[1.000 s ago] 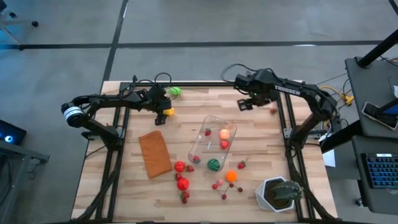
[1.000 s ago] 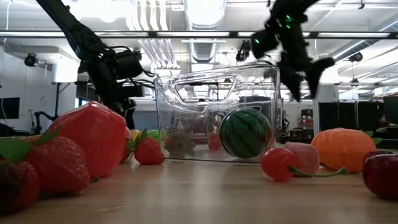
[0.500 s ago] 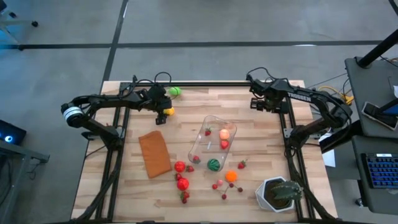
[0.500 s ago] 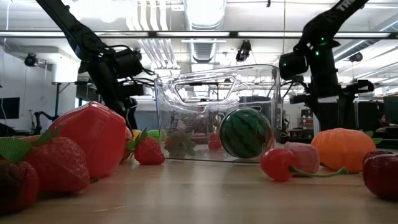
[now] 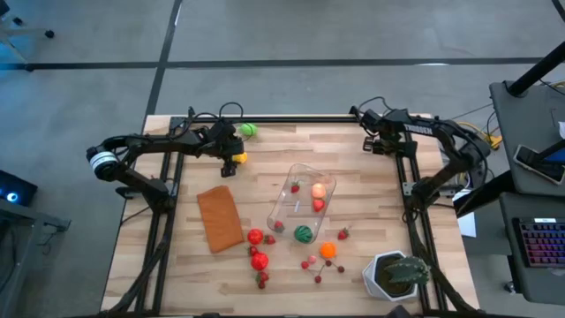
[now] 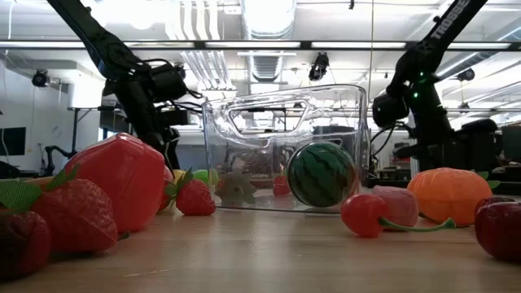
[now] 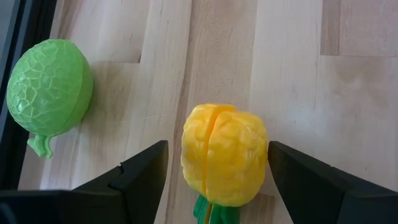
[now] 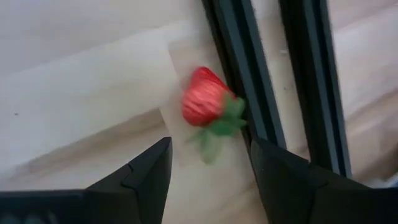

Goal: Pick and placing Produce into tupperware
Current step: Put the red strawberry into the transparent bin

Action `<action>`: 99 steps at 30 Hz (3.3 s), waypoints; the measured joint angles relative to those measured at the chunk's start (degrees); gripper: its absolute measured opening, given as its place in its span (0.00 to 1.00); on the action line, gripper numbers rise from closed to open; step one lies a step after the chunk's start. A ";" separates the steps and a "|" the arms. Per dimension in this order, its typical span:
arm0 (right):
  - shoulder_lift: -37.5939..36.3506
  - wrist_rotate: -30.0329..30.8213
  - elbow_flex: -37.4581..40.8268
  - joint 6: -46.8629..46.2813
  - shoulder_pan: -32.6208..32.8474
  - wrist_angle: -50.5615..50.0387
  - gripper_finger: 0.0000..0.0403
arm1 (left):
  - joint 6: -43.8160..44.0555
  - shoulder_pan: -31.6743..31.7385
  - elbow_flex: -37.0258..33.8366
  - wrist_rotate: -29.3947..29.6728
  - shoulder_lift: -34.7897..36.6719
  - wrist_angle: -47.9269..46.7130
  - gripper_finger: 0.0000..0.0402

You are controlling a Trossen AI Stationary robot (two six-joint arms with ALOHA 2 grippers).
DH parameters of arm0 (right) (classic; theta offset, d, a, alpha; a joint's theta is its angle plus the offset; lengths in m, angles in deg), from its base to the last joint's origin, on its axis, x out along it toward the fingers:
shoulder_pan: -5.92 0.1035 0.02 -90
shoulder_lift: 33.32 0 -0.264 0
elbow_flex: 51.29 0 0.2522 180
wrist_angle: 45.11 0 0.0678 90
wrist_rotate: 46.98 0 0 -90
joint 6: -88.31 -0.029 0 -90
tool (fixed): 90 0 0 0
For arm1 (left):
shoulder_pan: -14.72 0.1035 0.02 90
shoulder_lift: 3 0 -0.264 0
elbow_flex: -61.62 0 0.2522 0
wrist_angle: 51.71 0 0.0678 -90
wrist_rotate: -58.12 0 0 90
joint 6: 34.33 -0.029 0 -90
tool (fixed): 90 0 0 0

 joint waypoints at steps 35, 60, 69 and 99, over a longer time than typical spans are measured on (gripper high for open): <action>5.46 4.00 -0.13 0.85 -2.37 3.58 0.30 | -0.04 0.04 -0.02 1.00 0.00 0.02 0.65; -14.50 3.77 -0.85 -3.34 8.04 4.75 0.32 | -0.04 0.03 -0.04 0.96 0.00 0.07 0.65; -8.93 0.32 -0.85 -7.52 9.48 17.94 0.59 | -0.02 0.02 -0.04 0.94 0.00 0.07 0.65; 2.94 16.08 -6.01 -58.83 8.77 17.06 0.53 | -0.03 0.02 -0.04 1.18 0.28 0.02 0.65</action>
